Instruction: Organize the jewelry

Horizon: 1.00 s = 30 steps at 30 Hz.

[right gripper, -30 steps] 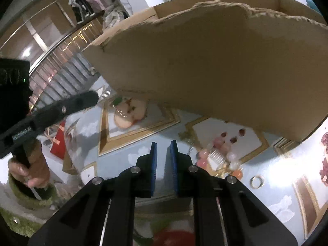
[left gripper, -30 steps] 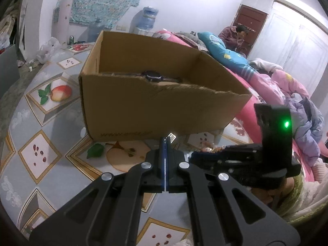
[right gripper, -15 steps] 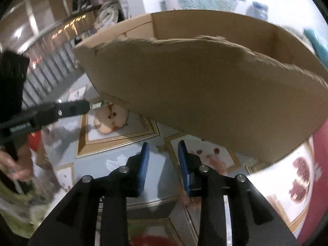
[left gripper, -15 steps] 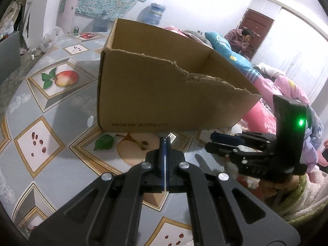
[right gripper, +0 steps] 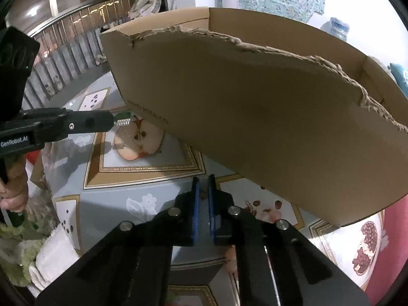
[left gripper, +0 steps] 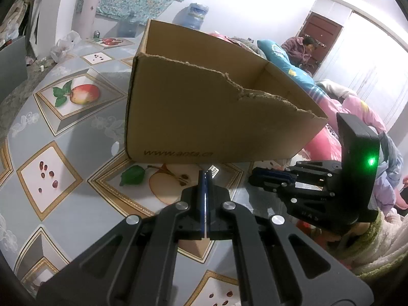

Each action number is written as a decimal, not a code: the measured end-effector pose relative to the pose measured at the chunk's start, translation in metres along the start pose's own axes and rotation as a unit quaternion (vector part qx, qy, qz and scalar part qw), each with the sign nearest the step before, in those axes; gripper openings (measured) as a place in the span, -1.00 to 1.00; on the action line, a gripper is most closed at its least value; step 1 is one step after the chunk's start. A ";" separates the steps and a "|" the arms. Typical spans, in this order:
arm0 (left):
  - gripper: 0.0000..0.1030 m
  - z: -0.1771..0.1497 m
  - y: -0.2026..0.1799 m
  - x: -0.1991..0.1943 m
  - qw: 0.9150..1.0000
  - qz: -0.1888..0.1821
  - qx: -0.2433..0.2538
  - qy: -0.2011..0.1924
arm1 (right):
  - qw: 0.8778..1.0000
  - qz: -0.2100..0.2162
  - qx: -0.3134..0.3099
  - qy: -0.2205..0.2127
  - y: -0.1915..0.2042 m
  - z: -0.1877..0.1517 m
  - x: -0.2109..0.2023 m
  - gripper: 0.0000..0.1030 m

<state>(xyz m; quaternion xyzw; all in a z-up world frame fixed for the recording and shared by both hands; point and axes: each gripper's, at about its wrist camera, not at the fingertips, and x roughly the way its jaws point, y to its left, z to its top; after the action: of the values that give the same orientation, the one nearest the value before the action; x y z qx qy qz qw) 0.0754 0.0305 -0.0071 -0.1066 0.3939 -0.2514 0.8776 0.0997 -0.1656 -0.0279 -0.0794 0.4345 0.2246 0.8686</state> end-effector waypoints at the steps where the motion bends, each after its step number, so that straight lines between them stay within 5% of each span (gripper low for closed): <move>1: -1.00 0.000 0.000 0.000 1.000 0.000 0.000 0.000 | 1.000 0.003 0.004 -0.001 -0.002 0.000 -0.001 -0.92; 19: -1.00 0.000 0.000 -0.004 1.000 0.004 0.002 -0.004 | 0.996 0.045 0.078 -0.019 -0.020 -0.006 -0.031 -0.92; 25: -1.00 0.001 -0.002 -0.004 1.000 0.003 0.000 -0.003 | 0.994 0.051 0.096 0.006 -0.015 -0.005 -0.014 -0.60; 30: -1.00 0.001 -0.001 -0.003 1.000 0.005 -0.005 -0.003 | 0.995 0.038 0.087 0.006 -0.014 -0.002 -0.005 -0.57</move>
<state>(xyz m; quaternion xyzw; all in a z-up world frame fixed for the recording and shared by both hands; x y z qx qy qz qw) 0.0741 0.0315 -0.0045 -0.1096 0.3931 -0.2444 0.8796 0.1022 -0.1800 -0.0263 0.0115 0.4607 0.2183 0.8602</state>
